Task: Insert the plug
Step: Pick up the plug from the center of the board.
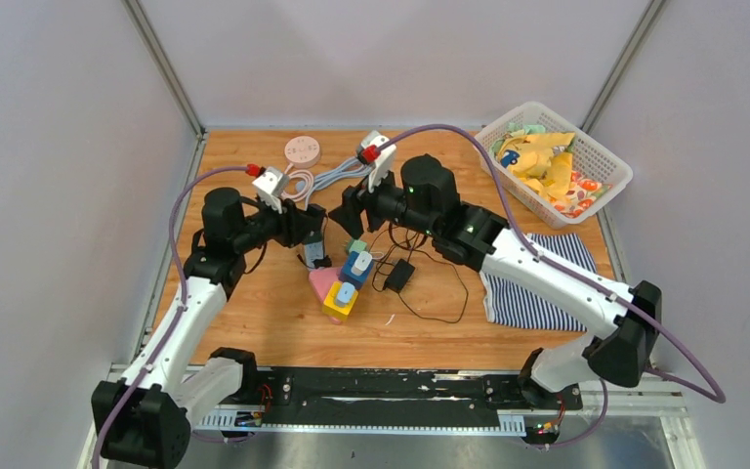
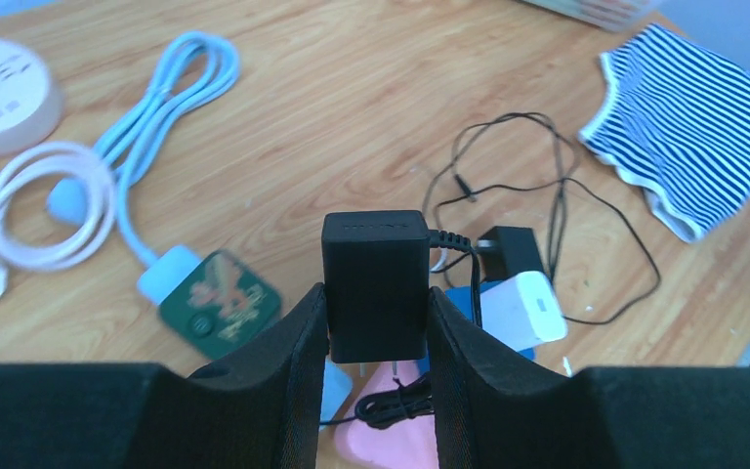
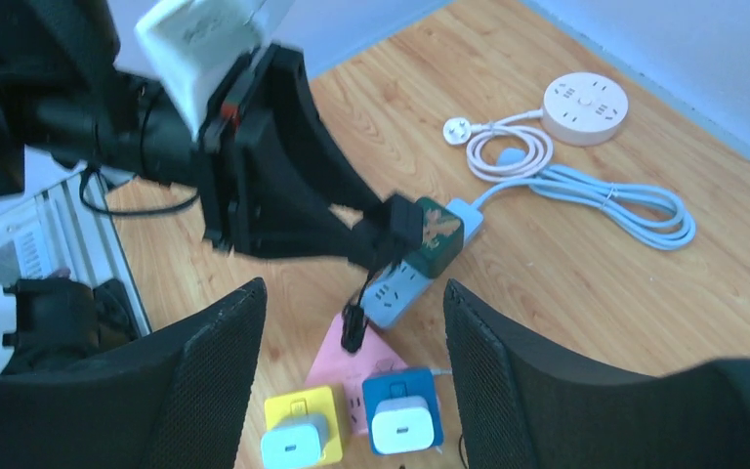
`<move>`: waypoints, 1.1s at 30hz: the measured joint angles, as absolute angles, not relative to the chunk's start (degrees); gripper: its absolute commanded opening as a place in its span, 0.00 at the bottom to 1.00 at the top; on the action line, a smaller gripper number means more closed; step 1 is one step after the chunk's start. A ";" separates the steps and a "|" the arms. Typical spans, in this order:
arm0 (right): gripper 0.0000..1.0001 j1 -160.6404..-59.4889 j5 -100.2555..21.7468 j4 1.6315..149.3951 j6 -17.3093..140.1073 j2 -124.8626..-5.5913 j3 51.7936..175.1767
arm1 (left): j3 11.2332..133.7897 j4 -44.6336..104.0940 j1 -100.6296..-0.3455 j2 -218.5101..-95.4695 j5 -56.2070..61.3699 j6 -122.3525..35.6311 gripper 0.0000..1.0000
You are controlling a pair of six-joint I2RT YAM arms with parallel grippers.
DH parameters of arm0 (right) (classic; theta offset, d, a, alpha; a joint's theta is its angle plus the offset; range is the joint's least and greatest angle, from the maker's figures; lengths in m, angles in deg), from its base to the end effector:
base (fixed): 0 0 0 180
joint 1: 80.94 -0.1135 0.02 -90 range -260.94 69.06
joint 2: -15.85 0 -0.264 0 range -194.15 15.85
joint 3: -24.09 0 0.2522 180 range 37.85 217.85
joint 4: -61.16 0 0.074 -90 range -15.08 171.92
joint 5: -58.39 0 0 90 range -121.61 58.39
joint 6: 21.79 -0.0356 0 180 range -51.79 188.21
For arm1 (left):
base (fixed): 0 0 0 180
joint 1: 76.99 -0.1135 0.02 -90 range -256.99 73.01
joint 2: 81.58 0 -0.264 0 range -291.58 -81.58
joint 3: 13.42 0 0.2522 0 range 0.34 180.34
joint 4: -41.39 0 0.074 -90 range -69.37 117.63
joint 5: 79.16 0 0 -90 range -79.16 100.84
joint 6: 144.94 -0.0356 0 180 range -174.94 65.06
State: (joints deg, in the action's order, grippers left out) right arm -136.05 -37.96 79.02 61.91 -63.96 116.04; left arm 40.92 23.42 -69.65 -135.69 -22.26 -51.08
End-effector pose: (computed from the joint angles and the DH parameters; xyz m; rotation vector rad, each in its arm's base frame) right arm 0.1848 0.2719 0.4155 -0.8025 1.5562 0.8914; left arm 0.2121 -0.0469 0.2968 0.4549 1.8274 -0.6754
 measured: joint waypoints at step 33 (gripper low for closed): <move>0.00 -129.73 -51.56 92.46 48.01 -83.78 134.14 | 42.97 24.93 -64.19 -132.24 -28.93 -63.08 0.63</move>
State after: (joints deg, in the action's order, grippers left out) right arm -129.73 -51.56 92.46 48.01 -83.78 134.14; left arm 42.97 24.93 -64.19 -132.24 -28.93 -63.08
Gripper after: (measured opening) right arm 0.344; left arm 0.381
